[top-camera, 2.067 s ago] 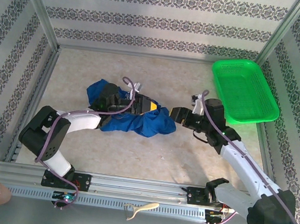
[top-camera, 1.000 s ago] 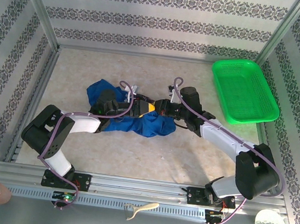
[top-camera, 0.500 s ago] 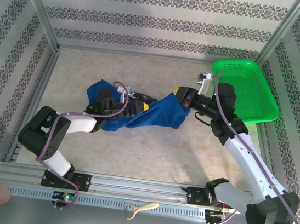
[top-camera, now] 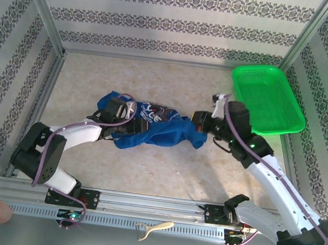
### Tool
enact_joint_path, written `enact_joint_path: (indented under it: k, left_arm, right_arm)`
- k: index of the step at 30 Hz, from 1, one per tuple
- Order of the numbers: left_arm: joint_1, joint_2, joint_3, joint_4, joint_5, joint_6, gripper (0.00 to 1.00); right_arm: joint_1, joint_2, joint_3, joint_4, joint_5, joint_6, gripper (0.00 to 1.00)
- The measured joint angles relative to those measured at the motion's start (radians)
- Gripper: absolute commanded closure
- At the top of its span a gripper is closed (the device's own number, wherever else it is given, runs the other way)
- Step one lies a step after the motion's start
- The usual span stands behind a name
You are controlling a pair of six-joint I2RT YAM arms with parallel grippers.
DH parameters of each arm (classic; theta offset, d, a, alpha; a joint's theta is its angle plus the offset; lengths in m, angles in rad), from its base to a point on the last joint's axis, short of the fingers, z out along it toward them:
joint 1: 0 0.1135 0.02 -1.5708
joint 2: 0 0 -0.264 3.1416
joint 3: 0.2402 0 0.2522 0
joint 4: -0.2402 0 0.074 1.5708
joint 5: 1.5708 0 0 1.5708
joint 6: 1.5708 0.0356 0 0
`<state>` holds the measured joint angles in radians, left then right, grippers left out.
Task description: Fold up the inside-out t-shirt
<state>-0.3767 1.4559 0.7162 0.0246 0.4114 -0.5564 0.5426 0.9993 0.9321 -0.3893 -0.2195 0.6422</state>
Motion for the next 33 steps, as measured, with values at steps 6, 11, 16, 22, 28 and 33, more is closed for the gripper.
enact_joint_path:
  k: [6, 11, 16, 22, 28, 33]
  left_arm:
    - [0.019, -0.146, 0.082, -0.156, -0.058, 0.083, 0.26]
    - [0.031, -0.184, 0.119, -0.212, -0.055, 0.089, 0.24]
    - [0.031, -0.193, 0.12, -0.229, -0.018, 0.069, 0.23]
    - [0.02, -0.269, 0.09, -0.243, 0.005, 0.029, 0.22]
    - [-0.083, -0.29, 0.053, -0.248, 0.003, -0.007, 0.21]
    - [-0.174, -0.289, 0.004, -0.245, -0.016, -0.052, 0.2]
  right_arm:
    - [0.22, 0.155, -0.174, 0.084, 0.076, 0.101, 0.46]
    - [0.27, 0.137, -0.248, 0.114, 0.082, 0.148, 0.43]
    - [0.129, -0.035, -0.253, 0.043, 0.142, 0.164, 0.44]
    - [0.056, -0.095, -0.306, -0.084, 0.224, 0.162, 0.49]
    - [0.055, -0.003, -0.346, -0.103, 0.229, 0.119, 0.45]
    - [0.052, 0.148, -0.344, -0.064, 0.227, 0.084, 0.46]
